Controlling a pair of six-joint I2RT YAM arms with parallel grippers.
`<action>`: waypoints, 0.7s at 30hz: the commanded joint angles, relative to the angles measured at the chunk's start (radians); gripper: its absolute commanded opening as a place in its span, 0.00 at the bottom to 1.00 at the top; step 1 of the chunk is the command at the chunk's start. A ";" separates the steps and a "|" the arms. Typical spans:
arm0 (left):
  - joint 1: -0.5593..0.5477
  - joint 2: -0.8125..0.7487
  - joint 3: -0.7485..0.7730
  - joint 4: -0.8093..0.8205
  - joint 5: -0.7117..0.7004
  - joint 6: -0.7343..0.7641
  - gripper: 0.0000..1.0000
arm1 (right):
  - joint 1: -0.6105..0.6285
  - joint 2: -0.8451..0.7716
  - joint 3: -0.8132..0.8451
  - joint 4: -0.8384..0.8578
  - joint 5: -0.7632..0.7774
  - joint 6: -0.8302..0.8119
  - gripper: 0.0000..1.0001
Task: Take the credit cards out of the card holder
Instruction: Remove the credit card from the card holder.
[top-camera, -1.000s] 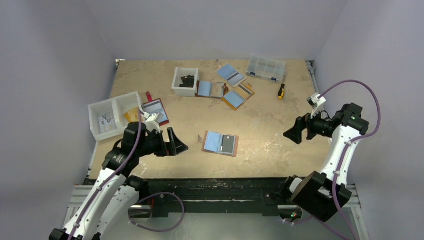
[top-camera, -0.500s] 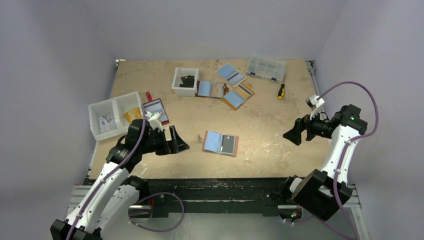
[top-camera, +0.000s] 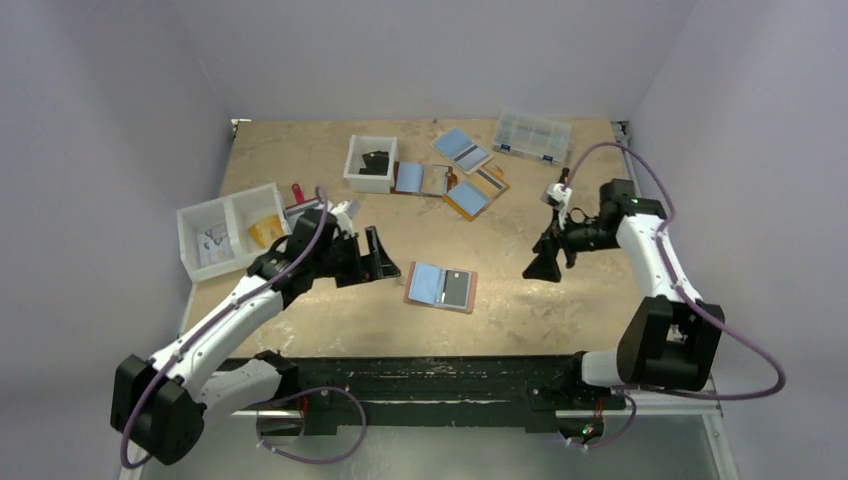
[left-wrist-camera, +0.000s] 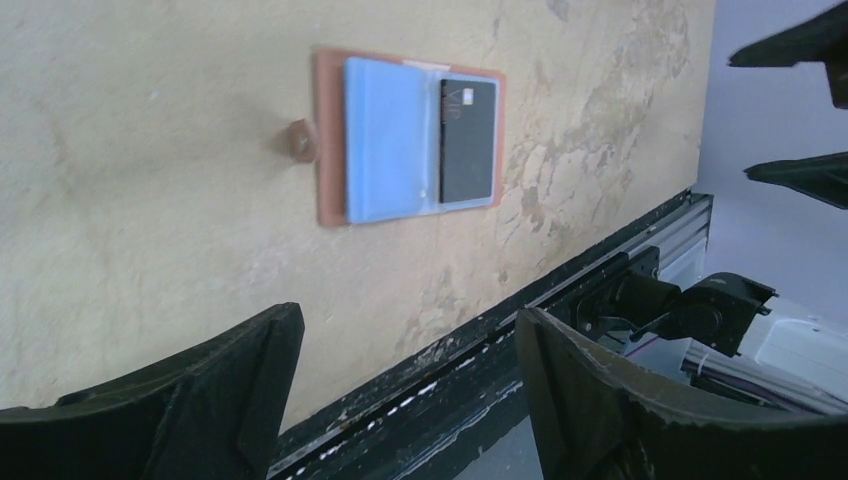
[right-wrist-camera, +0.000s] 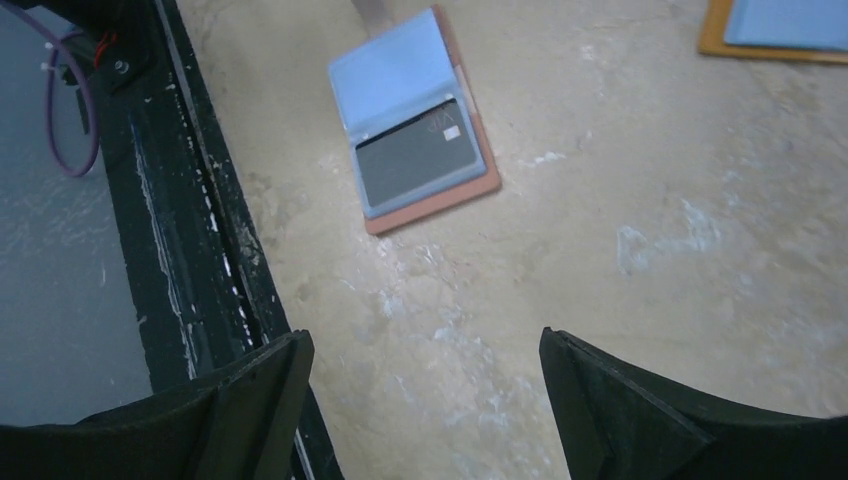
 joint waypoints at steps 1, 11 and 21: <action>-0.156 0.130 0.139 0.130 -0.143 -0.058 0.80 | 0.180 0.042 0.034 0.277 0.013 0.281 0.89; -0.346 0.450 0.126 0.445 -0.250 -0.136 0.64 | 0.294 0.329 -0.041 0.671 -0.192 0.967 0.26; -0.345 0.627 0.177 0.528 -0.238 -0.122 0.58 | 0.376 0.255 -0.326 1.133 0.040 1.425 0.12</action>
